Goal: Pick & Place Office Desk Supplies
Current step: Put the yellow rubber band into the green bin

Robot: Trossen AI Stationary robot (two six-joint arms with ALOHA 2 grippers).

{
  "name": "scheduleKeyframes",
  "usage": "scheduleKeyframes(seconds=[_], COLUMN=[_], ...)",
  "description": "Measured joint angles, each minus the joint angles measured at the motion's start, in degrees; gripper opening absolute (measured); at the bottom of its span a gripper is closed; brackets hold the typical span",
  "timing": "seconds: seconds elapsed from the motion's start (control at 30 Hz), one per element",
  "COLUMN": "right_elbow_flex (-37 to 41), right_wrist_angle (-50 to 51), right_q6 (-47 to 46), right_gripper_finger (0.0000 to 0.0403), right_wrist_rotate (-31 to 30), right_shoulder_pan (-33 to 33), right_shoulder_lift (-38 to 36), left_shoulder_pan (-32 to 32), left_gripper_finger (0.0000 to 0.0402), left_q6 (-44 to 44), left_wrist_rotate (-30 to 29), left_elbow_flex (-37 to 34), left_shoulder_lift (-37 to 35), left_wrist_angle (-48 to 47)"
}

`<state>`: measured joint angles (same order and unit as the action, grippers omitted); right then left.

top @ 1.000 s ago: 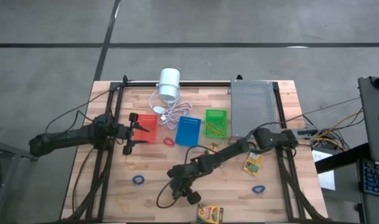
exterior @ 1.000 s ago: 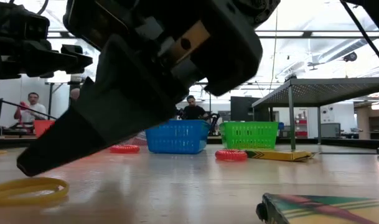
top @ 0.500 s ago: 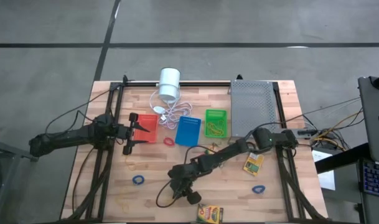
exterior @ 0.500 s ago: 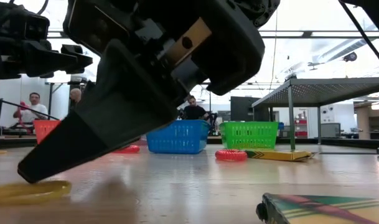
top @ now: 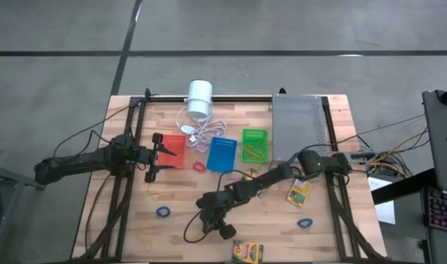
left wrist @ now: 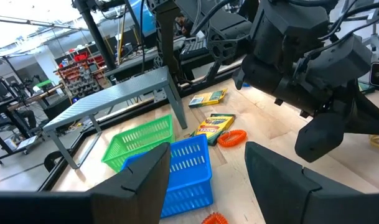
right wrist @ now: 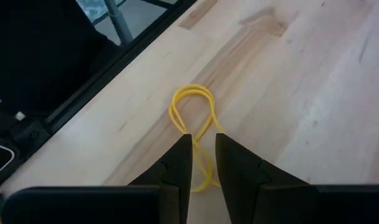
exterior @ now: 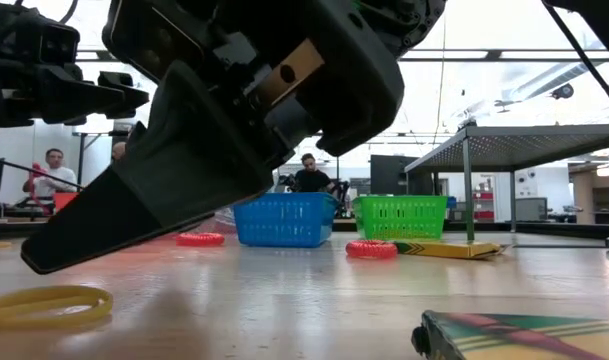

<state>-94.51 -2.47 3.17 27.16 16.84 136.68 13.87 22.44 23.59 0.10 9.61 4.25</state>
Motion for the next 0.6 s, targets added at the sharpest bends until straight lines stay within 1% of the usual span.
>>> scheduleKeyframes(seconds=[0.37, 0.6], right_elbow_flex=[0.0, 0.2], right_wrist_angle=[0.6, 3.1], right_q6=[-1.3, -2.7], right_gripper_finger=[0.0068, 0.0068], right_wrist_rotate=[1.2, 1.0], right_shoulder_pan=[0.0, 0.0], right_shoulder_lift=[0.0, 0.0], left_shoulder_pan=[0.0, 0.0], left_gripper_finger=[0.0210, 0.0210], left_q6=[0.0, 0.0], left_wrist_rotate=[0.0, 0.0], left_elbow_flex=[0.0, 0.0], left_shoulder_lift=[0.0, 0.0], left_wrist_angle=[0.0, 0.0])
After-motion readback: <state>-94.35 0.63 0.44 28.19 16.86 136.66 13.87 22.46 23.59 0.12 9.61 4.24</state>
